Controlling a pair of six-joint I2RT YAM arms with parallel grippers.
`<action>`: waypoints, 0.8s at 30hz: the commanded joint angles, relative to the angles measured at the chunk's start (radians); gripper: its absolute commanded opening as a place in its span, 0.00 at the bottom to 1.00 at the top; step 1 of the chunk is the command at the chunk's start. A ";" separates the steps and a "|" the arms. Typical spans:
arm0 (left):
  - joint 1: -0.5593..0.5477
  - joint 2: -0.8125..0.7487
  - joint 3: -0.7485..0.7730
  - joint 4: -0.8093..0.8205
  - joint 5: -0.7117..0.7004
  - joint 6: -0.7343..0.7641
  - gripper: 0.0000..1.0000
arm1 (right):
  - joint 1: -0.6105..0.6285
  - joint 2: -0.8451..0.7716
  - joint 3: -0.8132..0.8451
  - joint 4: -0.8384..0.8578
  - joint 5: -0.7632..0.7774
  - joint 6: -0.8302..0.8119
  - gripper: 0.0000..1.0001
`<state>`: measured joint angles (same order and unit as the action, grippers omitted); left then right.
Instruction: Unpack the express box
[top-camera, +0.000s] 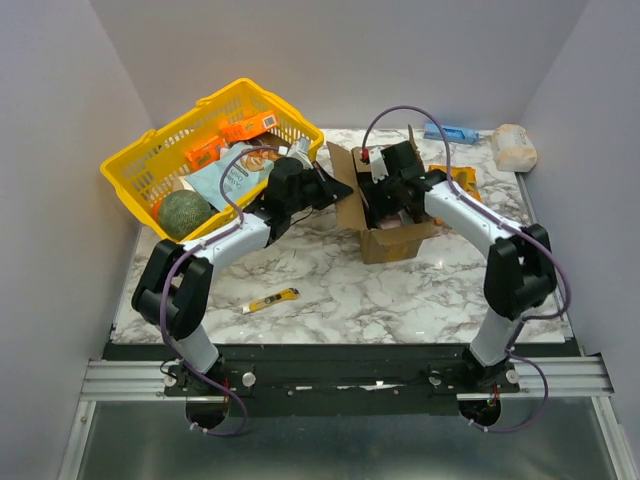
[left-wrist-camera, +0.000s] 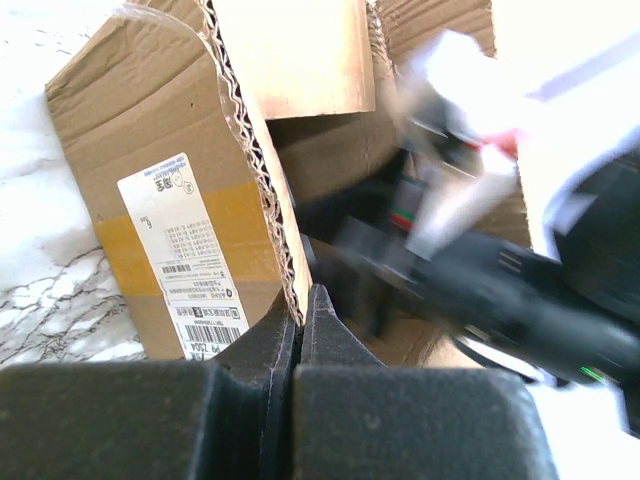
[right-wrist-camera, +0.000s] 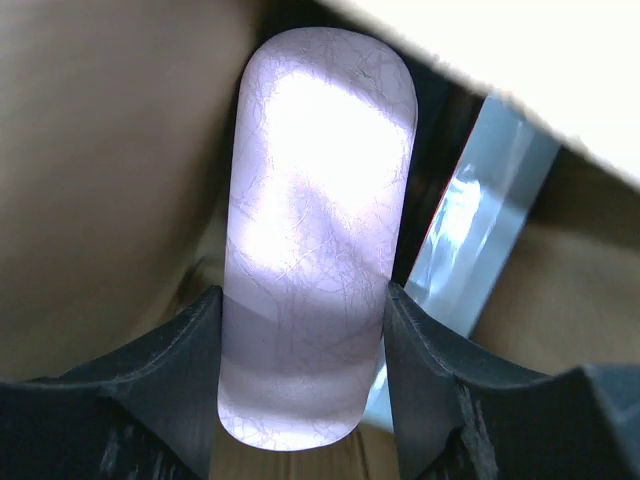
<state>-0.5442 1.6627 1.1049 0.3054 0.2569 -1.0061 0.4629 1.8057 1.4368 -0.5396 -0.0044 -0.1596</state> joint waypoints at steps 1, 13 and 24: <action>-0.013 0.012 -0.010 -0.045 0.053 0.032 0.00 | 0.016 -0.178 -0.073 -0.040 -0.063 -0.017 0.06; -0.013 -0.001 -0.002 -0.046 0.050 0.073 0.00 | 0.002 -0.439 0.013 -0.108 -0.037 0.029 0.00; -0.017 -0.063 0.015 0.040 0.228 0.313 0.00 | -0.190 -0.581 0.085 -0.092 0.101 -0.036 0.00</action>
<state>-0.5518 1.6581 1.1049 0.3275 0.3546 -0.8532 0.2882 1.2793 1.5818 -0.6277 -0.0307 -0.1177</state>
